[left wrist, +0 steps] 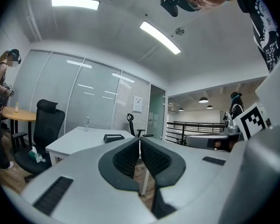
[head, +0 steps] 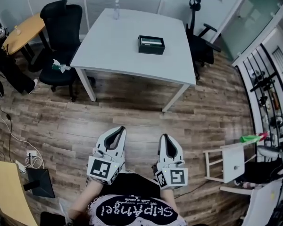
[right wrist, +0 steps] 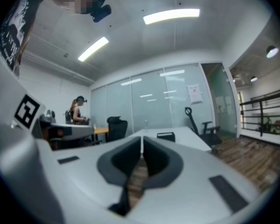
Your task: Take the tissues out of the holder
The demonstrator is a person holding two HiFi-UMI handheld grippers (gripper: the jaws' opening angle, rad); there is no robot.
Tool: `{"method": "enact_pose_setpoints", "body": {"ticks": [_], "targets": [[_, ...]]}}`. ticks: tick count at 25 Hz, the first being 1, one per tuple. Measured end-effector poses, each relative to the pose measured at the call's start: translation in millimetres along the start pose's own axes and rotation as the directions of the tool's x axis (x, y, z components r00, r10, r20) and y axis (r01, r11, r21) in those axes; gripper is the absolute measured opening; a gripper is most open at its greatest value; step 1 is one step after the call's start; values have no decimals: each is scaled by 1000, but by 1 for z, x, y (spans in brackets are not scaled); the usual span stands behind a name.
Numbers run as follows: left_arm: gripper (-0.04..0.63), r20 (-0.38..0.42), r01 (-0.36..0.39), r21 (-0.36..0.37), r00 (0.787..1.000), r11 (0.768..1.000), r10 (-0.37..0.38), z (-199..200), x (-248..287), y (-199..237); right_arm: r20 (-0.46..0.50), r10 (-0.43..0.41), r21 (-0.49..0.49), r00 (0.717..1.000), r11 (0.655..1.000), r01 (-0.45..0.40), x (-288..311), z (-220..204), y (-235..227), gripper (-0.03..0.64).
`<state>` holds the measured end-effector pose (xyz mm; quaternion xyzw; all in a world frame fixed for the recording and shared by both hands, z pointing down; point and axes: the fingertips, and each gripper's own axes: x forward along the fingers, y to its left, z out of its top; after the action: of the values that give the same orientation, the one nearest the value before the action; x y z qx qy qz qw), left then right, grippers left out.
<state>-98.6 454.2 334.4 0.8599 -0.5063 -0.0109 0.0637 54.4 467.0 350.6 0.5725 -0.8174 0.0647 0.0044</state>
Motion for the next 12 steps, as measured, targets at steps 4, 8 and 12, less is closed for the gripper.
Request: {"method": "enact_pose_setpoints", "body": {"ticks": [4,8,12], "targets": [[37,11,31,-14,999,999,-31,5,23,24,2,-10,-5,1000,1000,10,33,5,1,35],[35,27,48,-13,998,999,-48,10,40,52,9,-34,-4,999,999,34,61,7,7,35],[35,35,54,-9,998,998,-54,14,50,70,10,-44,-12,999,999,44,79,8,8,35]]}}
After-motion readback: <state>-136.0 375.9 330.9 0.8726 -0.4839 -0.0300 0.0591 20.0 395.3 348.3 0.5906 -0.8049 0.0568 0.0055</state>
